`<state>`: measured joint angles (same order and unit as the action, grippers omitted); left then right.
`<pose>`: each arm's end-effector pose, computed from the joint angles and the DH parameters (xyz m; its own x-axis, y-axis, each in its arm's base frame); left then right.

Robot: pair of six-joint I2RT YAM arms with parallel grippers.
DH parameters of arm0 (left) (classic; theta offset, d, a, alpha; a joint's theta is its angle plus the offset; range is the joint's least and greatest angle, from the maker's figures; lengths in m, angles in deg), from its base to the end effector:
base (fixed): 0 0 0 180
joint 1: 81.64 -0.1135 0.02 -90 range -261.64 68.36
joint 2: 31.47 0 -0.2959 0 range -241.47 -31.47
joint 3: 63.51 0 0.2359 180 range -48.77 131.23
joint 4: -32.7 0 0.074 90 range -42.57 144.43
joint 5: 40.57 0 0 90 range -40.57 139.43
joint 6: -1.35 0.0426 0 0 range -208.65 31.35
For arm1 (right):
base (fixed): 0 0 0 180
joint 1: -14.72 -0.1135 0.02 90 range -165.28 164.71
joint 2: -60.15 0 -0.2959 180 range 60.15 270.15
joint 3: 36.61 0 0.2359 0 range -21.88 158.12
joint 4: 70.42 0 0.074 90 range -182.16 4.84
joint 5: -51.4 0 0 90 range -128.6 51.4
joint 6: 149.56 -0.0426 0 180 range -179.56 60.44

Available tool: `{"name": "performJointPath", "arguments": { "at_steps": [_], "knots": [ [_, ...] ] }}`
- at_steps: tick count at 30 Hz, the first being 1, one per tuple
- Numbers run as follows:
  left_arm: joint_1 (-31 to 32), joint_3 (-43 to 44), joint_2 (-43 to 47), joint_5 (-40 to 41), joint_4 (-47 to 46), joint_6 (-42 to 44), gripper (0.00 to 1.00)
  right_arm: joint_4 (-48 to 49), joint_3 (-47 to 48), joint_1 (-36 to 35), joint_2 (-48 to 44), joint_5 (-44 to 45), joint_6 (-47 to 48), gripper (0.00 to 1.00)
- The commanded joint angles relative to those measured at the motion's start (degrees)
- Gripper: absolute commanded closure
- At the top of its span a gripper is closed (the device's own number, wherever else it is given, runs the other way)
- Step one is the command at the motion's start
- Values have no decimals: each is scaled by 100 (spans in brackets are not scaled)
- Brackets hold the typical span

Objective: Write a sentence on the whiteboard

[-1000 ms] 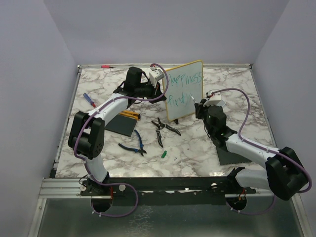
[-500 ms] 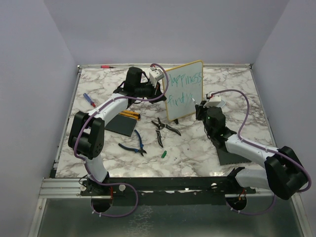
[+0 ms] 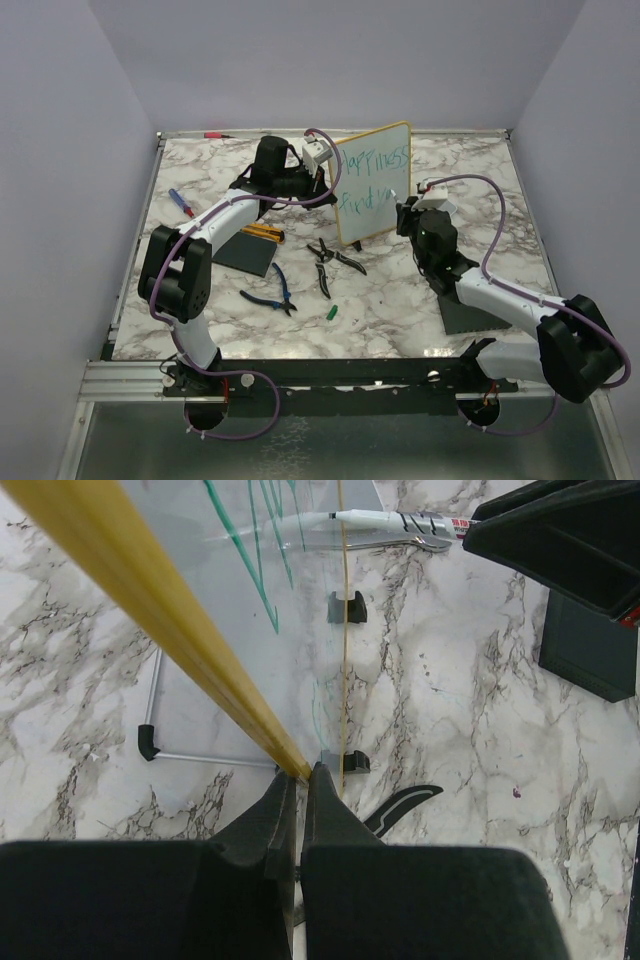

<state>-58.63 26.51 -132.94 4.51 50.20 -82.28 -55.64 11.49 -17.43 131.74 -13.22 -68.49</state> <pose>0.3575 -0.1845 0.3062 -0.3490 0.2336 -0.9076 0.8897 0.3867 -0.2426 0.2248 0.1198 0.2832 -0.1456 0.0741 -0.9866 -0.1007 0.9909 0.0893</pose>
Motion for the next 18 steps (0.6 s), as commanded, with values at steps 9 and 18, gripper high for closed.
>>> {"name": "performJointPath", "arguments": {
  "at_steps": [9,18],
  "knots": [
    [30,-67,20,59,110,284,100,-3,-23,37,-412,403,58,99],
    [29,-67,54,68,115,290,100,256,95,84,-27,239,50,99]
  ]
}}
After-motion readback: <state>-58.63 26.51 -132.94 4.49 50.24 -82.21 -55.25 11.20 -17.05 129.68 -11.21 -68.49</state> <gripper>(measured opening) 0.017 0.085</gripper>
